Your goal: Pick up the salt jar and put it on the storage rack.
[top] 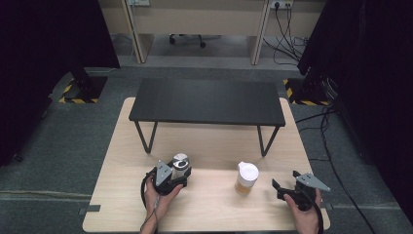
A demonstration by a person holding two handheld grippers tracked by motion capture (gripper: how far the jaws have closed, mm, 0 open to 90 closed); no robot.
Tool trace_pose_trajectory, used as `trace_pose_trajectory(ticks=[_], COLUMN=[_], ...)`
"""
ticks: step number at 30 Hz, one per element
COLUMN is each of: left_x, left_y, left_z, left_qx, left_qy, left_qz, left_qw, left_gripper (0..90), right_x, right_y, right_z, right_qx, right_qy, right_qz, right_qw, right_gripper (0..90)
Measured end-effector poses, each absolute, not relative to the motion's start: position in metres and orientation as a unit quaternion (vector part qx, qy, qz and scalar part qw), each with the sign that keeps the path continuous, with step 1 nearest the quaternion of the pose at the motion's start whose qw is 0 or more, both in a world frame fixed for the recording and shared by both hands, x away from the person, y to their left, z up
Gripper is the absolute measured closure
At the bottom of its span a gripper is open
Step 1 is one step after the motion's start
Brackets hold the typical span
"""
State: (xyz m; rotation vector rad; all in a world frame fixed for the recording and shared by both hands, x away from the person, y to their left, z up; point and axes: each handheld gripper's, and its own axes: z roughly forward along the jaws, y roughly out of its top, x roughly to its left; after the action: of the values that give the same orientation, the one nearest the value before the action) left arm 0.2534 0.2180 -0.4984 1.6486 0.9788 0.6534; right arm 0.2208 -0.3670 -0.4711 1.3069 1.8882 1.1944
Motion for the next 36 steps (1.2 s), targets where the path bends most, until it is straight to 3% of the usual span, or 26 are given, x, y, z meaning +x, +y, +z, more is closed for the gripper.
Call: trace_pose_trajectory(ticks=[18,36], left_x=[0.255,0.231], left_y=[0.227,0.231], left_z=[-0.503,-0.483], left_qx=[0.677,0.674], left_qy=[0.416,0.4], left_qz=[0.258,0.285], left_qw=[0.55,0.551], left_gripper=[30.6,30.5], right_x=[0.221,0.221], right_y=[-0.367,-0.367], right_z=[-0.471,-0.471], right_qx=[0.483,0.483], right_qy=[0.704,0.703], right_qz=[0.443,0.444], right_qw=[0.274,0.276], right_gripper=[5.4,5.4])
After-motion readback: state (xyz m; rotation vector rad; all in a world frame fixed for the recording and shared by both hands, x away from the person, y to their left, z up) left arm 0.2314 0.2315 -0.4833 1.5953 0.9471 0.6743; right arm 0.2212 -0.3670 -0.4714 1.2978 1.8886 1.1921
